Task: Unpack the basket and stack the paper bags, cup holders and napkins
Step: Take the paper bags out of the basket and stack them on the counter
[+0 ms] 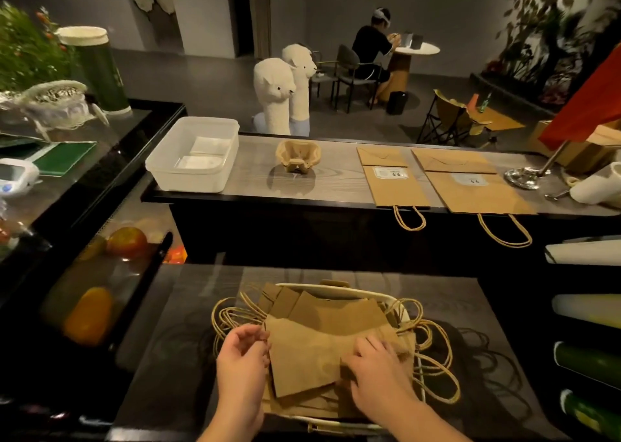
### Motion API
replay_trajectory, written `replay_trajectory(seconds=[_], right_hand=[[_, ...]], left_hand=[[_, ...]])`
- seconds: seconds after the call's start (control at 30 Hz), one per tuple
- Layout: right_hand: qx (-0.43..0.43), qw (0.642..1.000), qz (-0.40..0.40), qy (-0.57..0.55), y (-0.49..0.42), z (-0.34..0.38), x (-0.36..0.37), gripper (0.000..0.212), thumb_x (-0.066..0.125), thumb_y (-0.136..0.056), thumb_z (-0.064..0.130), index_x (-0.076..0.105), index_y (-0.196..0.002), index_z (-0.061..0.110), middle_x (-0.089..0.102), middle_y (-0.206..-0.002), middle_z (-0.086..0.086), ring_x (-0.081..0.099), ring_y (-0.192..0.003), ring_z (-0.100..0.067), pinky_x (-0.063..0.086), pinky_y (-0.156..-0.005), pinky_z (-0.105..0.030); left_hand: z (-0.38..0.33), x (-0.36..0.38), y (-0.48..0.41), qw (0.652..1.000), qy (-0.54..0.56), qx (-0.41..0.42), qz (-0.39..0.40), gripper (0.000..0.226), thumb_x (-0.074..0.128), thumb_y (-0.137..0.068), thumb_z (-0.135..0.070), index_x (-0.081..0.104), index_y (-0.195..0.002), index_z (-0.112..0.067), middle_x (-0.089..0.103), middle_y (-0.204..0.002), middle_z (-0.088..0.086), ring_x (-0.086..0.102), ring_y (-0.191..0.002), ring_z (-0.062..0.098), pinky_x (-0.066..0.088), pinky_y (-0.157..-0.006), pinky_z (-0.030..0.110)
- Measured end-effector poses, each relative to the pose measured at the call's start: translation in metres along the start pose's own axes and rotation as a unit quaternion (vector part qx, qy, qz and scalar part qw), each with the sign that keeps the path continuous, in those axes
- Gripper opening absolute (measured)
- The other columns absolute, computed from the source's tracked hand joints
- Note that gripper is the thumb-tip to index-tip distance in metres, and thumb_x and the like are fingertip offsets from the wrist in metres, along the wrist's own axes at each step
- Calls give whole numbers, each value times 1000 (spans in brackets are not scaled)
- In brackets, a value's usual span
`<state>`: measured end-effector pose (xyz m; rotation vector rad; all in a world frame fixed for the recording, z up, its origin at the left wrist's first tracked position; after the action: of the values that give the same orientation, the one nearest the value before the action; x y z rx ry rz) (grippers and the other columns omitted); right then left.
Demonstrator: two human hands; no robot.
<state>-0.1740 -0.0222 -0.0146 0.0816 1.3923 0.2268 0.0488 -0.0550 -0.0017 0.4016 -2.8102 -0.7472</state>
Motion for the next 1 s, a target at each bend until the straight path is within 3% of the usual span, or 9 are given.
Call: replay_trajectory(seconds=[0.1,0.17,0.37,0.43,0.53,0.7,0.8,0.9,1.0], right_hand=[[-46,998,-48,-4,8,8,13,30,71,-91,23,73,-120,26,67,-127,12,57,-127,-10,35,-116,-33],[-53,985,-158,-43,12,3,-5,22,86,-77,24,76,-95,33,73,-94,21,69,-91,2,53,-87,-17],[45,870,-380,-312,12,-21,-124,17,53,-102,15,61,-87,21,56,-65,10,54,-58,-6,41,-51,-17],[56,838,-308,-447,4,-13,-141,20,49,-105,19,63,-91,22,66,-78,6,63,-73,-8,51,-59,-21],[76,859,-221,-455,-6,-1,-133,19,52,-105,25,67,-93,26,71,-87,8,67,-84,-6,60,-72,-32],[159,852,-153,-475,-10,-15,-84,18,50,-103,42,58,-119,37,62,-116,21,60,-115,-8,52,-86,-24],[120,966,51,-222,-6,-15,-34,65,64,-91,52,35,-148,38,38,-151,19,35,-143,-13,36,-115,-40],[72,979,183,-44,1,-17,1,92,70,-85,46,16,-159,34,7,-170,2,-1,-157,-28,0,-125,-55],[51,982,179,-21,-5,-13,-3,73,70,-84,46,40,-149,33,37,-159,1,29,-149,-30,26,-122,-54]], left_hand=[[-7,-7,1,1000,2,15,-28,25,54,-93,15,65,-100,-7,69,-104,21,60,-80,23,48,-69,34],[-14,-19,-3,998,30,22,-55,24,53,-94,13,65,-101,-8,69,-107,22,62,-85,26,50,-75,38],[-33,-3,-1,995,-7,51,84,32,63,-94,2,64,-119,-18,68,-123,13,65,-104,24,52,-91,41],[-32,30,23,977,-46,28,206,46,76,-88,-17,59,-129,-27,71,-128,2,67,-114,21,49,-103,43],[-28,66,53,954,-56,-17,293,45,77,-87,-23,58,-127,-27,77,-117,-3,70,-113,17,52,-101,40],[-26,50,46,988,-31,-17,149,20,58,-100,-4,63,-114,-19,75,-110,8,71,-99,24,57,-79,38],[-26,18,27,998,-5,-6,65,32,51,-103,0,53,-129,-19,69,-120,10,67,-103,26,55,-81,41],[-30,-7,12,1000,-10,11,7,37,50,-104,0,49,-130,-25,66,-124,12,65,-108,32,53,-92,50],[-35,-17,7,999,16,26,-11,33,52,-103,1,52,-126,-23,69,-115,9,66,-106,31,51,-93,48]])
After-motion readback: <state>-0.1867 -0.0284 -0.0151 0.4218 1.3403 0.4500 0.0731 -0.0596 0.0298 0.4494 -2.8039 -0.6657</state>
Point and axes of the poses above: each hand's wrist, its own y-axis away from the middle knuckle, its own x-axis out of the palm, z = x × y, the point moved 7 cm from there along -y, towards the middle knuckle
